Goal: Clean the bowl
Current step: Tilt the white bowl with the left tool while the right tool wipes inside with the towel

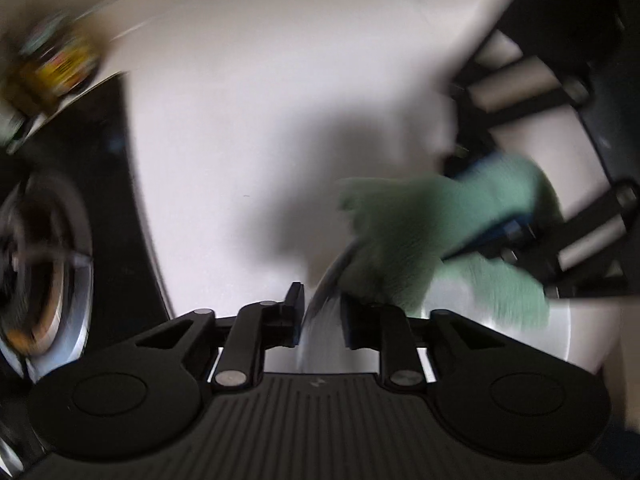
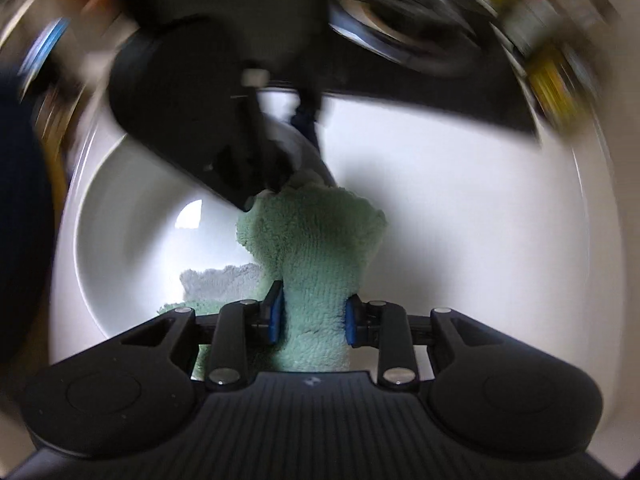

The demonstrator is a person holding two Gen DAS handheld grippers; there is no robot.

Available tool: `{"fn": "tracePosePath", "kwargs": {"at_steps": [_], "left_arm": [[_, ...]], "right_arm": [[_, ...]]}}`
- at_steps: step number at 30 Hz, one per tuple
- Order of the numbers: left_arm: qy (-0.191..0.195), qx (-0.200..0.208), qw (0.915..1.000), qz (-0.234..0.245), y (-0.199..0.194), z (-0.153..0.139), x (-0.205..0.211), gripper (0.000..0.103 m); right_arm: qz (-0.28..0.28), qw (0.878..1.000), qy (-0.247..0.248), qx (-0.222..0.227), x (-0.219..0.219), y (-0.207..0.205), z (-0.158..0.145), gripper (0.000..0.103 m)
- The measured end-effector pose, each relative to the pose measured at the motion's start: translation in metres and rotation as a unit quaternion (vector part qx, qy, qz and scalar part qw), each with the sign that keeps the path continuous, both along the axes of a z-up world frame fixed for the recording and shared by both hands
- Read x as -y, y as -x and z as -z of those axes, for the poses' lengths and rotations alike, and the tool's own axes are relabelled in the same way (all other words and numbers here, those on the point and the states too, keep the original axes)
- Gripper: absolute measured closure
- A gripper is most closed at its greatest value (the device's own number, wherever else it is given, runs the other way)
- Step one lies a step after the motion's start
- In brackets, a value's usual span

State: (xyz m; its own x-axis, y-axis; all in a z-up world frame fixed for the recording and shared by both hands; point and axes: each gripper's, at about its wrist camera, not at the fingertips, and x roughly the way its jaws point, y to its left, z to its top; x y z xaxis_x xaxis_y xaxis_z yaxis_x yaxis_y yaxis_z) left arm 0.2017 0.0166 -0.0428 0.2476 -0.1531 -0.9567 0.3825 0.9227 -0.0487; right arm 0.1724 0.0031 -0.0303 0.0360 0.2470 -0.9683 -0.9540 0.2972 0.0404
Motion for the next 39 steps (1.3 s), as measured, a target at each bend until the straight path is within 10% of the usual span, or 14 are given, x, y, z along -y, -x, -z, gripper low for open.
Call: {"fn": "tracePosePath", "kwargs": {"at_steps": [3,6,9,12,17,23,28,32,35,39], "left_arm": [[-0.012,0.042,0.9980,-0.046,0.008,-0.003,-0.004,0.066],[-0.012,0.065,0.9937,-0.090,0.013,-0.005,-0.008,0.064],[-0.008,0.065,0.9919,-0.109,0.020,-0.009,-0.002,0.063],[-0.033,0.063,0.9922,-0.102,0.031,-0.008,0.007,0.074],[-0.050,0.005,0.9986,0.018,0.036,-0.004,0.018,0.084],[-0.040,-0.017,0.9915,0.123,0.001,-0.019,0.043,0.085],[0.009,-0.061,0.9918,0.112,-0.019,-0.008,0.035,0.082],[0.034,-0.043,0.9974,0.047,-0.012,-0.001,0.023,0.075],[0.021,-0.005,0.9997,-0.011,0.003,0.005,0.017,0.069],[0.023,0.017,0.9938,-0.107,0.010,0.007,0.002,0.069]], "right_arm": [[0.177,0.983,-0.021,-0.042,0.022,-0.001,0.000,0.081],[0.349,0.931,-0.050,-0.093,0.049,0.023,-0.004,0.079],[0.388,0.914,-0.052,-0.103,0.054,0.047,-0.006,0.078],[0.339,0.935,-0.038,-0.092,0.048,0.040,-0.004,0.078],[0.089,0.996,0.022,-0.012,0.020,0.011,0.004,0.078],[-0.129,0.989,0.056,0.040,-0.013,0.022,0.006,0.076],[-0.181,0.980,0.059,0.056,-0.018,0.026,0.004,0.075],[-0.101,0.993,0.039,0.050,-0.006,0.015,0.002,0.077],[0.068,0.998,0.006,0.006,0.030,0.012,-0.005,0.078],[0.295,0.952,-0.051,-0.058,0.070,0.022,-0.009,0.076]]}}
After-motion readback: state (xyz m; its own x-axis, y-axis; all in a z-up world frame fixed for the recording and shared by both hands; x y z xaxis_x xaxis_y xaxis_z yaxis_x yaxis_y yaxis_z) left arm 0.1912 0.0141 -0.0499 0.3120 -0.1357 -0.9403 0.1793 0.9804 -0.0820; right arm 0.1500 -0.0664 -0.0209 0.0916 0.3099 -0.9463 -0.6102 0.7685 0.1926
